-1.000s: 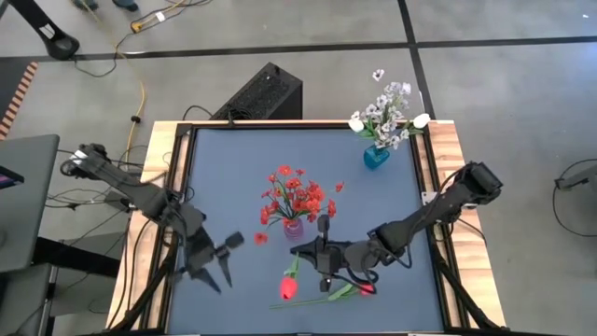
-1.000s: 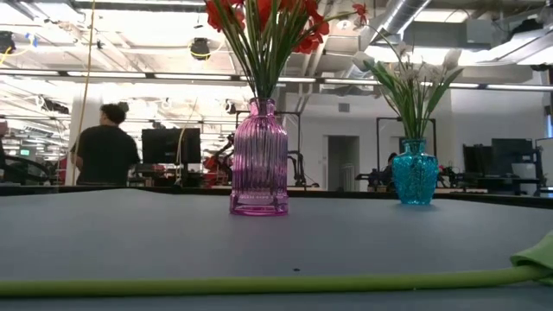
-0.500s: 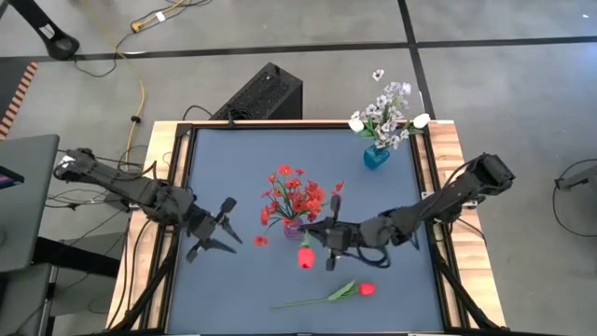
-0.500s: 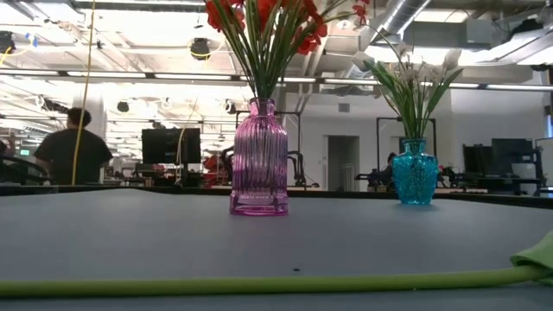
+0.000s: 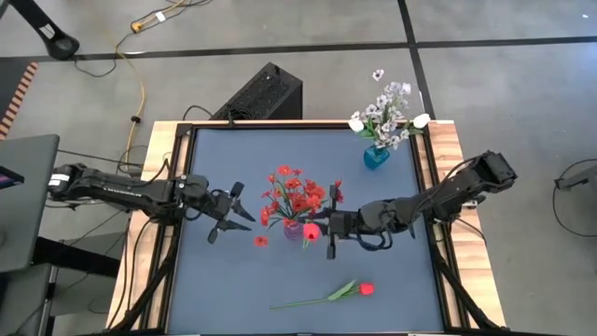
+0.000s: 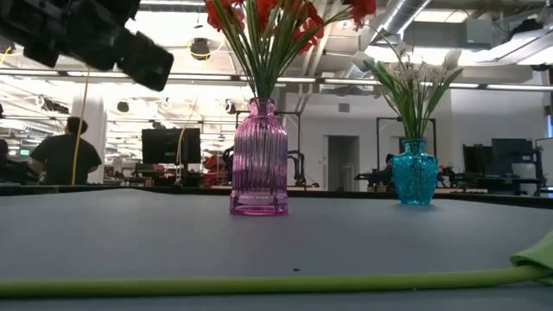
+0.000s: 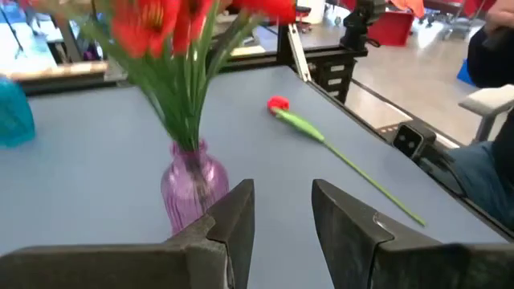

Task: Sort flowers into vase by color
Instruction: Put the top red flower into the purple vase

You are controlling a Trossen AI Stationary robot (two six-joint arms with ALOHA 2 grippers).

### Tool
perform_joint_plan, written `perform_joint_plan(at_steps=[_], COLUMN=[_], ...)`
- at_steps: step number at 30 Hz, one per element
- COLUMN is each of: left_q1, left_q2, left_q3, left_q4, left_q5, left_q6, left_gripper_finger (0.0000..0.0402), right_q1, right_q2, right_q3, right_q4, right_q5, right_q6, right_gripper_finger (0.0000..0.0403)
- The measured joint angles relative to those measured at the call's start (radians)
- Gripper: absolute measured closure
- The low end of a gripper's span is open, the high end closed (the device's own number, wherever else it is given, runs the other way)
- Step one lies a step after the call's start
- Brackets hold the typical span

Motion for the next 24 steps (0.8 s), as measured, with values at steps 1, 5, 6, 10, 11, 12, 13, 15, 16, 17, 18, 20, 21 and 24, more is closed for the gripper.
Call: perform_joint_plan(at_steps=[1,5,6,10,11,12,13,15,16,17,18,20,21,24], left_q1=[0.008,0.023,0.023,0.023,0.023,0.023,0.023,0.023,0.023,0.023,0.023,0.023,0.023,0.023], left_q2=[0.003,0.019,0.022,0.031,0.034,0.035,0.039,0.043,0.044,0.045,0.045,0.045,0.045,0.045], left_q3=[-0.010,-0.023,-0.023,-0.023,-0.023,-0.023,-0.023,-0.022,-0.022,-0.022,-0.022,-0.022,-0.022,-0.022], left_q4=[0.002,0.035,0.043,0.056,0.056,0.052,0.055,0.053,0.052,0.056,0.056,0.055,0.054,0.051], left_q5=[0.007,0.024,0.024,0.021,0.021,0.021,0.021,0.021,0.021,0.021,0.021,0.021,0.022,0.022], left_q6=[-0.007,-0.018,-0.017,-0.008,-0.007,-0.008,-0.010,-0.011,-0.012,-0.013,-0.014,-0.017,-0.019,-0.021], left_gripper_finger=[0.0288,0.0288,0.0288,0.0288,0.0288,0.0288,0.0288,0.0288,0.0288,0.0288,0.0288,0.0288,0.0288,0.0288], right_q1=[-0.003,-0.017,-0.017,-0.023,-0.024,-0.023,-0.023,-0.028,-0.030,-0.030,-0.030,-0.038,-0.040,-0.054], right_q2=[0.000,-0.001,0.000,0.000,0.000,0.000,0.000,0.006,0.016,0.027,0.043,0.082,0.093,0.112], right_q3=[0.000,0.001,0.001,0.001,0.001,0.001,0.001,0.001,0.001,0.002,0.002,0.002,0.001,0.002], right_q4=[0.006,-0.003,-0.003,0.004,0.002,0.000,-0.001,0.005,0.018,0.026,0.035,0.068,0.071,0.096], right_q5=[-0.012,-0.029,-0.029,-0.034,-0.037,-0.038,-0.037,-0.038,-0.037,-0.037,-0.037,-0.037,-0.037,-0.037], right_q6=[0.009,0.060,0.059,0.063,0.063,0.066,0.071,0.081,0.082,0.080,0.076,0.069,0.067,0.087], right_gripper_finger=[0.0375,0.0372,0.0372,0.0375,0.0374,0.0373,0.0372,0.0372,0.0373,0.0373,0.0374,0.0374,0.0374,0.0372])
